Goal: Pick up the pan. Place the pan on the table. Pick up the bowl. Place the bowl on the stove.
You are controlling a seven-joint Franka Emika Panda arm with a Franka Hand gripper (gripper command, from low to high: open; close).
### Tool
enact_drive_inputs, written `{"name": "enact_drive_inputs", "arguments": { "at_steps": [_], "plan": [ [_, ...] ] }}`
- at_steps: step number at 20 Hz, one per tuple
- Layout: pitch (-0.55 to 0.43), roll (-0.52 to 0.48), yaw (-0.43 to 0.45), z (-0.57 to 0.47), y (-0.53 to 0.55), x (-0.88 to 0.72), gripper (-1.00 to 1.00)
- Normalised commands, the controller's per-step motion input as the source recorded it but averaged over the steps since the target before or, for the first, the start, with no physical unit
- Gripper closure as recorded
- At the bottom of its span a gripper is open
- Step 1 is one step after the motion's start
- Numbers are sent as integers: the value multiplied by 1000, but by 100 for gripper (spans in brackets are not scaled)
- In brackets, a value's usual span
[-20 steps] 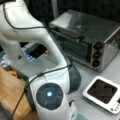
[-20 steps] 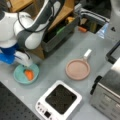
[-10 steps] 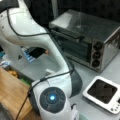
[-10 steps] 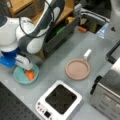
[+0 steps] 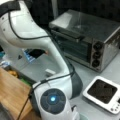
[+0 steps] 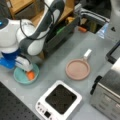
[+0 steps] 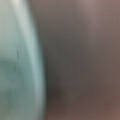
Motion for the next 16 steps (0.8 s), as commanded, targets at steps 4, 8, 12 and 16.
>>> {"name": "enact_drive_inputs", "arguments": {
  "at_steps": [4, 8, 12, 16],
  "plan": [
    [-10, 89, -14, 22, -33, 78, 100],
    [-13, 94, 0, 9, -22, 75, 100],
    [-24, 111, -5, 1, -1, 59, 100],
    [-22, 119, -13, 17, 12, 29, 100]
  ]
}}
